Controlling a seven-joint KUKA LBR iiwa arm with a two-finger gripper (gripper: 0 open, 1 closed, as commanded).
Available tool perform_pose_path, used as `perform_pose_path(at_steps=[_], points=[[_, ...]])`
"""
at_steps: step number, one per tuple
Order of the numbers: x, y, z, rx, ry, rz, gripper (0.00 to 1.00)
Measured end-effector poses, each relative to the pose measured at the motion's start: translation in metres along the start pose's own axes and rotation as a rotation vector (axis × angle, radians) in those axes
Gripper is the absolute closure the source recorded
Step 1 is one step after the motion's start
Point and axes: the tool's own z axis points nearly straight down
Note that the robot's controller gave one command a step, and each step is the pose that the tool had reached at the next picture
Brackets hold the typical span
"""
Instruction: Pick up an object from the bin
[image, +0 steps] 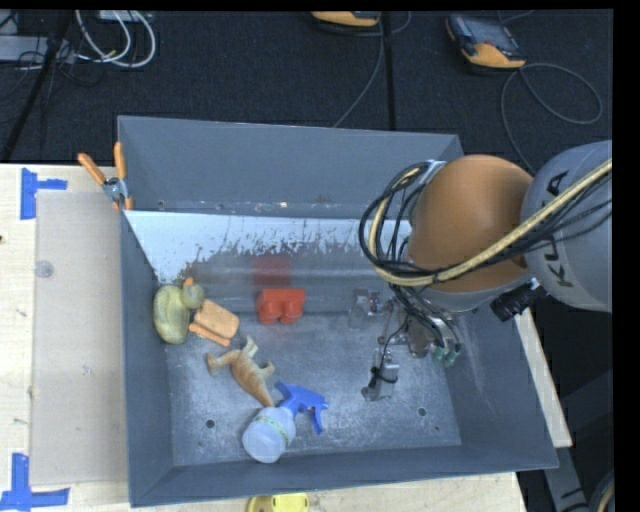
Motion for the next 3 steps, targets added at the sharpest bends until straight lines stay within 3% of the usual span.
perform_pose_path(at_steps=[1,2,3], points=[[-0.002,0.0,-0.004,0.0,-0.008,0.001,0.0],[0.016,0.012,0.036,0.0,-0.008,-0.049,0.0],[0.012,0.061,0.092,0.001,-0.008,-0.033,0.0]])
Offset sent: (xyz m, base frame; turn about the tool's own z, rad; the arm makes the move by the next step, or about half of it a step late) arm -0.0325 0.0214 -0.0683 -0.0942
